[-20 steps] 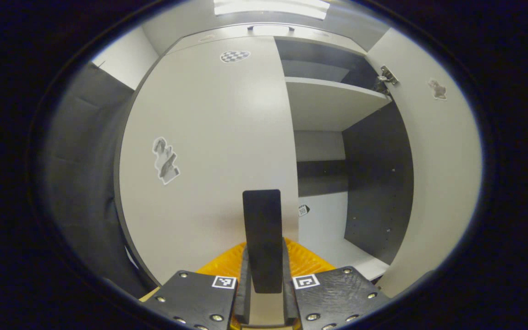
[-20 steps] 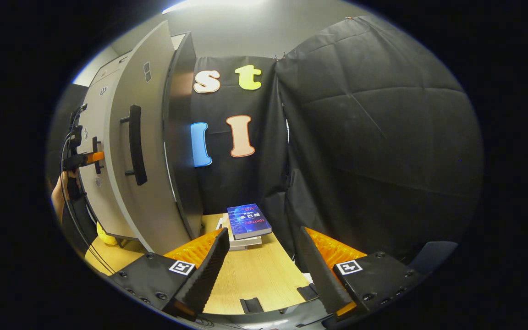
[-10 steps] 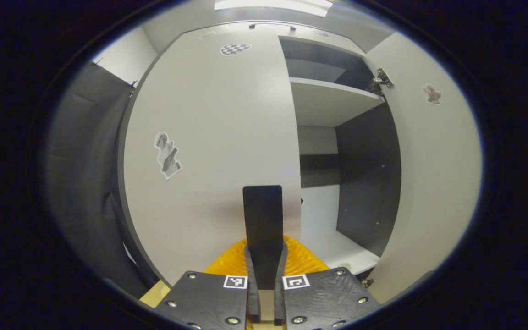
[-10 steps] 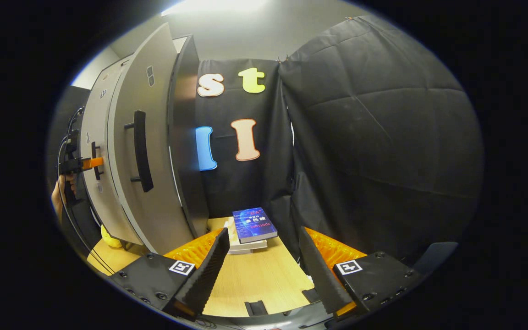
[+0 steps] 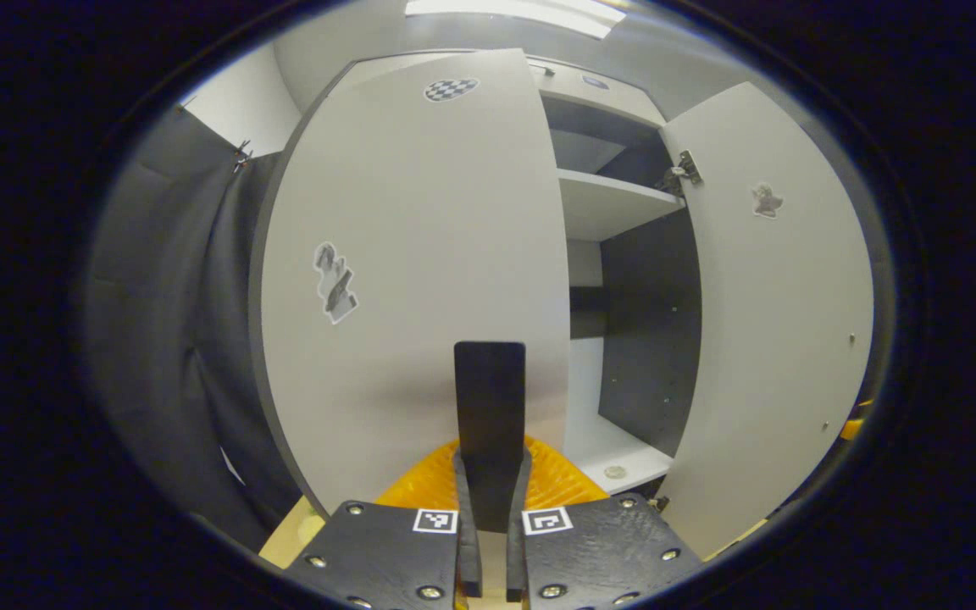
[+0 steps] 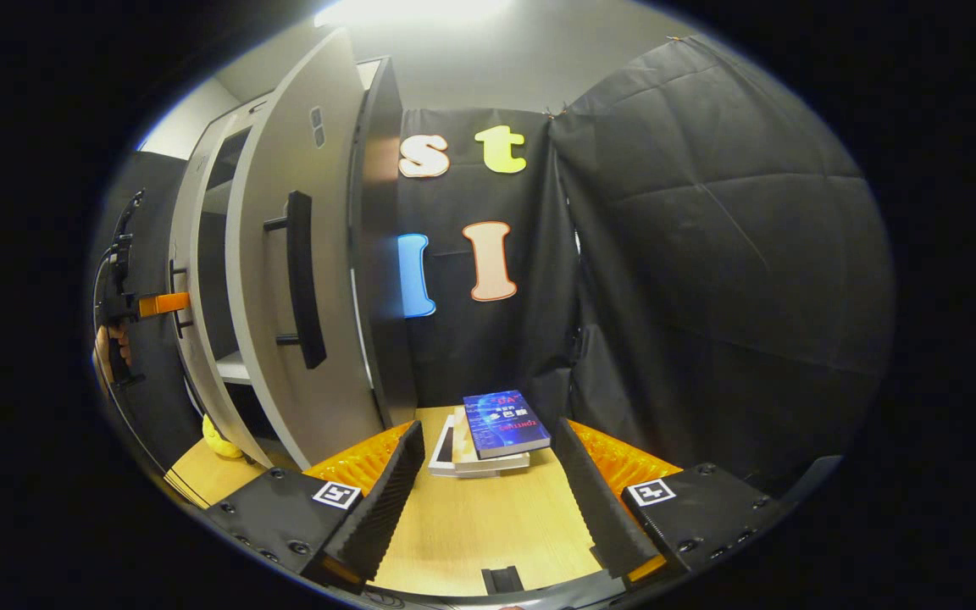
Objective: Open the right door of the double-door shoe cabinet with the right hand, and open the left door with the left hand.
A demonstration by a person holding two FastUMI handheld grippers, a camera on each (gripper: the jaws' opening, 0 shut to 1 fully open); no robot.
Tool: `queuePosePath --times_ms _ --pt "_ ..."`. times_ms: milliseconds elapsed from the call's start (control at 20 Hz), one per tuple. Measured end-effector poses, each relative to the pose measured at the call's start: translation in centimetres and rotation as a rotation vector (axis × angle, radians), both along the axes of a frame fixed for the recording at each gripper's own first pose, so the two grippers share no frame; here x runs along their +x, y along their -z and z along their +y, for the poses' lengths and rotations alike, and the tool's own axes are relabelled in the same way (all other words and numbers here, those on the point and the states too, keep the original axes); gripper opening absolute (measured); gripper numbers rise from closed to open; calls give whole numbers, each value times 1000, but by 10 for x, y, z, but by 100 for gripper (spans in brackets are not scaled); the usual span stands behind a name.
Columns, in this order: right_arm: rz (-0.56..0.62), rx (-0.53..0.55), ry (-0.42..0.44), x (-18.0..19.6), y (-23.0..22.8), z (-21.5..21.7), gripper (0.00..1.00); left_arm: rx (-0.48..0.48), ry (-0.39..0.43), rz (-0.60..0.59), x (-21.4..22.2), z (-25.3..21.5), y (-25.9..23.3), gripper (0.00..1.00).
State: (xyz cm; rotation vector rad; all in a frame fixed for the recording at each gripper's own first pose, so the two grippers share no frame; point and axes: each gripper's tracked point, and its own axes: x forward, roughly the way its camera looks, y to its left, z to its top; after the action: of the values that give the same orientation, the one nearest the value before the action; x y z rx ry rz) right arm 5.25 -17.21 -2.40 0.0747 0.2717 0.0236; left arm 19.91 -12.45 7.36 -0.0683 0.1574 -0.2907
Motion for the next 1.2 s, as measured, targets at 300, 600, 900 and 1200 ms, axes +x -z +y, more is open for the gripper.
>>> queuePosePath --times_ms 300,600,900,1200 --pt "6 -17 -39 7 3 23 99 -17 3 -5 -24 23 -4 15" --pt "-4 -14 -43 9 -3 35 99 -23 2 -10 -45 48 -8 13" --pt "-14 -57 -50 6 -8 50 98 -17 -7 -17 -67 84 -8 12" --pt "-8 -42 -50 -5 -8 67 98 -27 -2 -14 -73 108 -6 12"
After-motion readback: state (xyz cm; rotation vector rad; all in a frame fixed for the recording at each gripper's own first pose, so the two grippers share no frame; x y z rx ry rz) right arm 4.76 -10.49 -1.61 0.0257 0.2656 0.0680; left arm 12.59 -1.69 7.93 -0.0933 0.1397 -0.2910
